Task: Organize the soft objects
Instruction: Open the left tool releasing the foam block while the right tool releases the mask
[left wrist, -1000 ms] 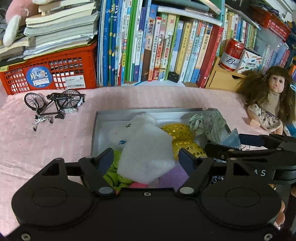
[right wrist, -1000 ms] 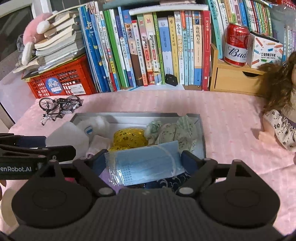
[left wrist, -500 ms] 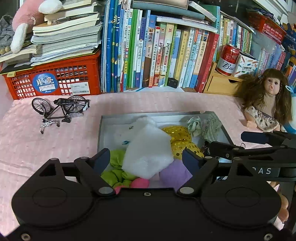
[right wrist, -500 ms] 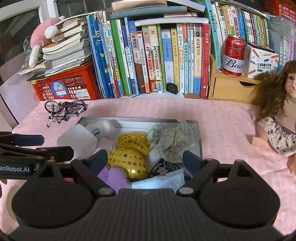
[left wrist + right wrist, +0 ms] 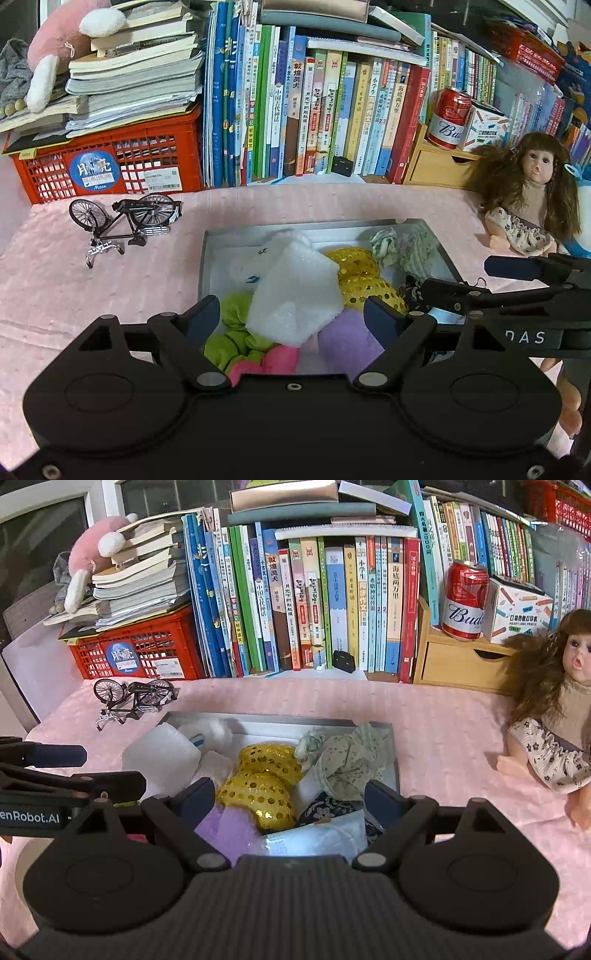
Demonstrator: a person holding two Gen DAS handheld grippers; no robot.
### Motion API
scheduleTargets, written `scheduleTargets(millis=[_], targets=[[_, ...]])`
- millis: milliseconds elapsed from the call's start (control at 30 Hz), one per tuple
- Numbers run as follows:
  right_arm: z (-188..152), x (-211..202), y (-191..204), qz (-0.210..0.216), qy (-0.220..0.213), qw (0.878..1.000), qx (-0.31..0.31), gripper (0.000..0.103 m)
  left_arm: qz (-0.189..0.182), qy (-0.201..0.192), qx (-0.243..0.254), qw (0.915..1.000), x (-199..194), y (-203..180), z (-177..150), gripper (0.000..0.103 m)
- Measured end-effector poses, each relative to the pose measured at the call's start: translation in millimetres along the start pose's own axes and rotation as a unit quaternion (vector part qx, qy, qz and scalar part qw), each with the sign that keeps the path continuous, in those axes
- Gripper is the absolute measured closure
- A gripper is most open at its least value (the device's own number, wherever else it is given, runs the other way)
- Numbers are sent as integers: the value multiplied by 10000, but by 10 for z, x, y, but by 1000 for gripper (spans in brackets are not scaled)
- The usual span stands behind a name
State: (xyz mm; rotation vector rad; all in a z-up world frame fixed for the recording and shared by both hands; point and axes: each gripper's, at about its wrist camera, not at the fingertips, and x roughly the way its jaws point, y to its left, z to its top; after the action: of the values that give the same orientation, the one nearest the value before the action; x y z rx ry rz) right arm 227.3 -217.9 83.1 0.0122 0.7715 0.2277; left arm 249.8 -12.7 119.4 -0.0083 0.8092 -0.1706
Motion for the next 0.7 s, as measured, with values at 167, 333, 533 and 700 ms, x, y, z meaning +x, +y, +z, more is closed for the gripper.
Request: scheduleTargets(millis=[167,333,533,700], targets=[[-32,-115,0,19,-135,9999,-40,9,-29,-146,81,9999,-102,-14,-45,18],[-69,-264,16,16,-354,9993,-98,9,-102,-318,116,9994,-231,-24,-99,18],[-138,-501,56,-18,-692,9974,-215,7,-144,-589,159,9980,-437,-47,-184,15],[-207,-712,98,5,-986,9947,-281,6,-224,-787,159,9965,-626,-58,-280,13]])
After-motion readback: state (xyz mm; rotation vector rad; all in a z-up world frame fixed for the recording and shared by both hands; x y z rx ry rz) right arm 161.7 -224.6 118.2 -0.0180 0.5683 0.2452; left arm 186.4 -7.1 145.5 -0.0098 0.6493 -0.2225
